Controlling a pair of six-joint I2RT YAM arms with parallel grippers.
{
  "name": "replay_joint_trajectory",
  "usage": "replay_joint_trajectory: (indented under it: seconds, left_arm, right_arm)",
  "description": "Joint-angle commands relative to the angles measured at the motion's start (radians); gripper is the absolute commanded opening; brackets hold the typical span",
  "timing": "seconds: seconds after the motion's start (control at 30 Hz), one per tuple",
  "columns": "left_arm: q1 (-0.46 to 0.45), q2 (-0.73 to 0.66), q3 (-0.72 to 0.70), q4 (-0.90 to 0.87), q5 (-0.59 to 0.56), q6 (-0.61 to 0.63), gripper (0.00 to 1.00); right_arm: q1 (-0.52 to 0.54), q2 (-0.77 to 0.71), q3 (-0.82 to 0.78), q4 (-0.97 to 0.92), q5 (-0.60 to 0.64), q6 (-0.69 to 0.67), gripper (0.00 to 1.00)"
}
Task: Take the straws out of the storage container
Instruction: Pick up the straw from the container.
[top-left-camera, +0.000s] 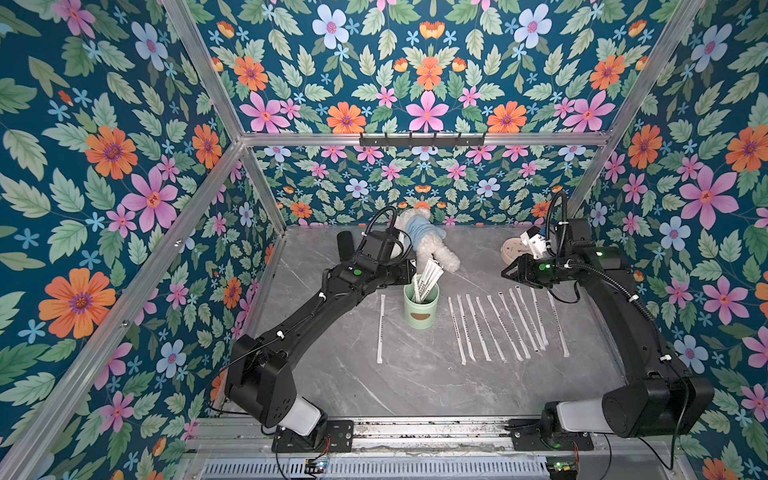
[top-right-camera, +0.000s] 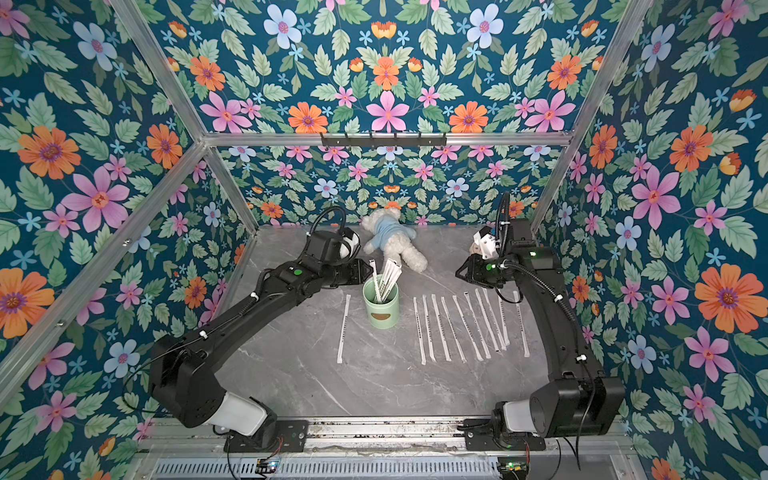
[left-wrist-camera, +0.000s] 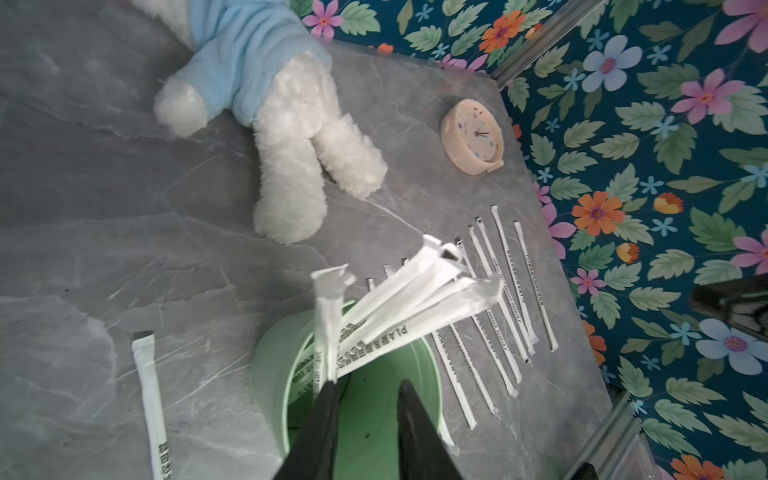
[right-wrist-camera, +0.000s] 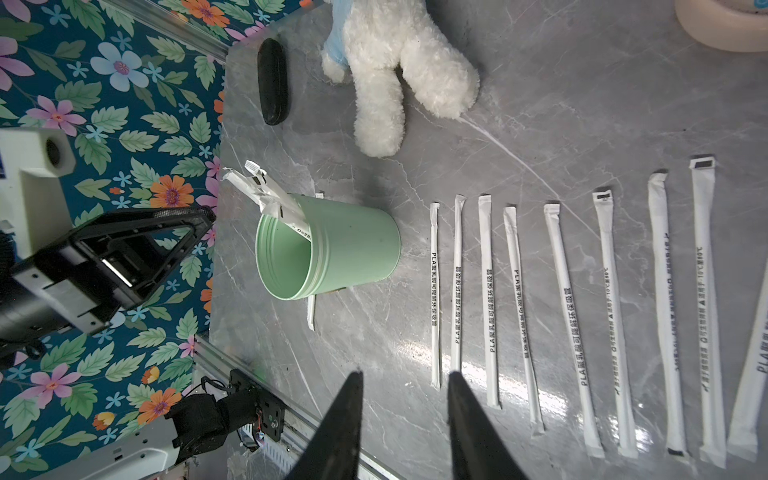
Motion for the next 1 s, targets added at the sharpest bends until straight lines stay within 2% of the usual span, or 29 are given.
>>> replay_joint_trajectory:
  seconds: [0.0,0.13,0.73,0.97]
  left_arm:
    - [-0.008,0.010,0.014,0.031,-0.053,-0.017,0.28]
    - [-0.008,0.040,0.041,-0.002,-0.084,-0.017,0.28]
    - [-0.009,0.145,0.106,-0.031,-0.093,-0.005,0.27]
    - [-0.009,0.154,0.110,-0.028,-0.082,-0.006,0.23]
  right_arm:
    - [0.000,0.002,0.000,0.008,-0.017,-0.001,0.36]
    - [0.000,0.004,-0.010,0.015,-0.020,0.002,0.36]
    - [0.000,0.018,-0.006,0.001,-0.017,-0.011,0.37]
    - [0.001,0.021,-0.014,0.006,-0.015,-0.011,0.36]
